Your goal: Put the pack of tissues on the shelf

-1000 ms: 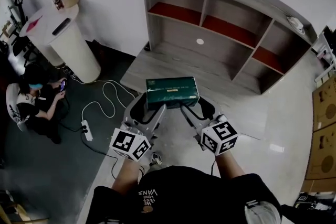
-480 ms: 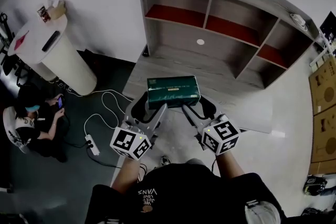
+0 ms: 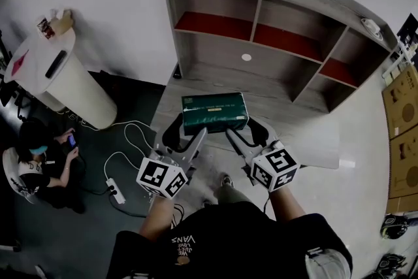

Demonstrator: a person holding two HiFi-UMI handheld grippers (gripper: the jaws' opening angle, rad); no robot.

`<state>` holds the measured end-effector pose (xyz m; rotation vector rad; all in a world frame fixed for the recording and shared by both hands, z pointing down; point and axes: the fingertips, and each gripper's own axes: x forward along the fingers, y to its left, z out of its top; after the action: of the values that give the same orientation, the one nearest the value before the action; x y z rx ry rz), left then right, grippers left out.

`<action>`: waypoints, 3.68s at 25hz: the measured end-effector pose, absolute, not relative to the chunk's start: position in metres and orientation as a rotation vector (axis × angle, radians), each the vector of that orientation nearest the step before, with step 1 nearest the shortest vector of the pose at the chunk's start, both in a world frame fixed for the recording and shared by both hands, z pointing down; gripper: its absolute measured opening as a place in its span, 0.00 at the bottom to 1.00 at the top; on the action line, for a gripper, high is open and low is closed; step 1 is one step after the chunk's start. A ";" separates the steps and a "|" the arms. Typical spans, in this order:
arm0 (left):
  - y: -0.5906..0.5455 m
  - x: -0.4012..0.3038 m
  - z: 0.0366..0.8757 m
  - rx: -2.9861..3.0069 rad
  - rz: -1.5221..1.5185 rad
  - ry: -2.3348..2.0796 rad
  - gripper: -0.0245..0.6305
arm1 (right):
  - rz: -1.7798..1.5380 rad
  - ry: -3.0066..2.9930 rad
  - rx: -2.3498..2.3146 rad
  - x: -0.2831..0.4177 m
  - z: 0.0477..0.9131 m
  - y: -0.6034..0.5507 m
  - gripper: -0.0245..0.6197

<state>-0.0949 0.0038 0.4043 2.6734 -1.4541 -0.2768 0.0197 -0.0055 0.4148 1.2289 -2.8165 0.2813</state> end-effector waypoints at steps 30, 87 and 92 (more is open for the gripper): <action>-0.142 -0.070 0.393 2.645 -0.314 -1.604 0.53 | 0.219 -2.896 1.096 0.045 0.400 -0.163 0.41; -0.350 -0.114 0.379 2.881 -0.237 -1.222 0.53 | 0.106 -2.623 1.634 0.000 0.381 -0.332 0.41; -0.358 -0.115 0.379 2.886 -0.230 -1.251 0.53 | 0.100 -2.616 1.660 -0.001 0.380 -0.340 0.41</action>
<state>-0.1152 -0.3575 0.3786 2.8858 -1.2506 -0.2298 -0.0007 -0.3402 0.3804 1.6597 -2.6157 0.1005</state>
